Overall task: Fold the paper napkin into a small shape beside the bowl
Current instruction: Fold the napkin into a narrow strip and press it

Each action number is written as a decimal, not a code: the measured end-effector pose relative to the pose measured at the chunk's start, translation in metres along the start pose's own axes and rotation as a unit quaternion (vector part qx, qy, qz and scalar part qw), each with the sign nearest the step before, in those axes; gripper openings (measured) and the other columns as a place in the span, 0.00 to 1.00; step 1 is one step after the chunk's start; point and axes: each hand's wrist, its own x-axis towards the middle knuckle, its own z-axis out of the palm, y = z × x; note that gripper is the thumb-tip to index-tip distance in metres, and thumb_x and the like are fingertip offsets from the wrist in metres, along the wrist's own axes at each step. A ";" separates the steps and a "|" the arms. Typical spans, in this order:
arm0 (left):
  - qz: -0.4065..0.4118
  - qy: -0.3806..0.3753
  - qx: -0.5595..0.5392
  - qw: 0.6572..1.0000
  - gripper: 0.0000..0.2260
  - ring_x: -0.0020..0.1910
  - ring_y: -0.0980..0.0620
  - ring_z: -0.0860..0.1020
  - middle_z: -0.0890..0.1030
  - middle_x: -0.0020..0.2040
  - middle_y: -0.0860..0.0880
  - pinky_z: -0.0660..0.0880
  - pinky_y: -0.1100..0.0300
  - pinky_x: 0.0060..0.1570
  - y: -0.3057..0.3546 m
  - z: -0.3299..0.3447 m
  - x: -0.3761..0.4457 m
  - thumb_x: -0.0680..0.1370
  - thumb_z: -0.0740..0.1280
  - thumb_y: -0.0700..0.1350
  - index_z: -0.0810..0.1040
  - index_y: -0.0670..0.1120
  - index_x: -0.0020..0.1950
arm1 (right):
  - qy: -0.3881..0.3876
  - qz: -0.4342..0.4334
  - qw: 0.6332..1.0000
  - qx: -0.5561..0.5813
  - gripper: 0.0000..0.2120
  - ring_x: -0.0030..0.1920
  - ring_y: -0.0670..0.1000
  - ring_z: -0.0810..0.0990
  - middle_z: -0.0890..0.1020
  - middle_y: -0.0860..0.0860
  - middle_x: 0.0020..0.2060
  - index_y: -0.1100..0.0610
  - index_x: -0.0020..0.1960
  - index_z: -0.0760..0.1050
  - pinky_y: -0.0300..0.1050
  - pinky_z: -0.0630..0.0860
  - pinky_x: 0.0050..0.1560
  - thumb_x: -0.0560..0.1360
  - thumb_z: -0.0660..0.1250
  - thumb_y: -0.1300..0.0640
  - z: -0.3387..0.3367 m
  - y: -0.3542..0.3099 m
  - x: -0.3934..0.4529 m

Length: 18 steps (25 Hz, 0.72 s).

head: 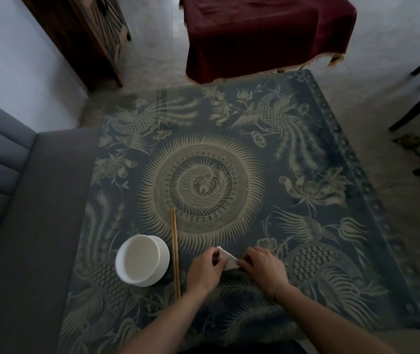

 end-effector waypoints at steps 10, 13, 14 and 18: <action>-0.052 0.000 0.078 0.996 0.10 0.37 0.57 0.73 0.76 0.36 0.57 0.63 0.58 0.30 0.007 -0.007 0.002 0.76 0.68 0.58 0.72 0.54 0.41 | -0.005 -0.003 0.998 -0.055 0.14 0.46 0.50 0.77 0.77 0.46 0.44 0.49 0.46 0.71 0.47 0.71 0.39 0.77 0.61 0.38 0.000 -0.005 0.005; -0.030 -0.001 0.088 0.996 0.10 0.38 0.56 0.74 0.75 0.37 0.57 0.64 0.58 0.31 0.005 -0.007 0.002 0.76 0.67 0.58 0.72 0.54 0.42 | -0.005 -0.002 0.998 -0.068 0.14 0.46 0.50 0.77 0.77 0.46 0.45 0.49 0.47 0.71 0.47 0.72 0.40 0.77 0.60 0.39 -0.001 -0.006 0.003; -0.017 0.003 0.099 0.995 0.10 0.39 0.55 0.74 0.75 0.38 0.57 0.65 0.57 0.33 0.004 -0.008 0.001 0.77 0.67 0.58 0.72 0.54 0.43 | 0.000 -0.003 0.997 -0.072 0.14 0.46 0.50 0.77 0.77 0.46 0.45 0.49 0.47 0.71 0.47 0.72 0.40 0.77 0.60 0.39 0.000 -0.007 0.003; 0.143 0.052 0.245 0.958 0.09 0.52 0.51 0.73 0.74 0.51 0.53 0.69 0.57 0.47 -0.004 -0.007 -0.002 0.78 0.65 0.55 0.73 0.52 0.53 | 0.069 -0.122 0.982 -0.130 0.09 0.45 0.53 0.78 0.79 0.49 0.46 0.51 0.51 0.75 0.49 0.74 0.41 0.75 0.67 0.48 0.004 -0.001 -0.007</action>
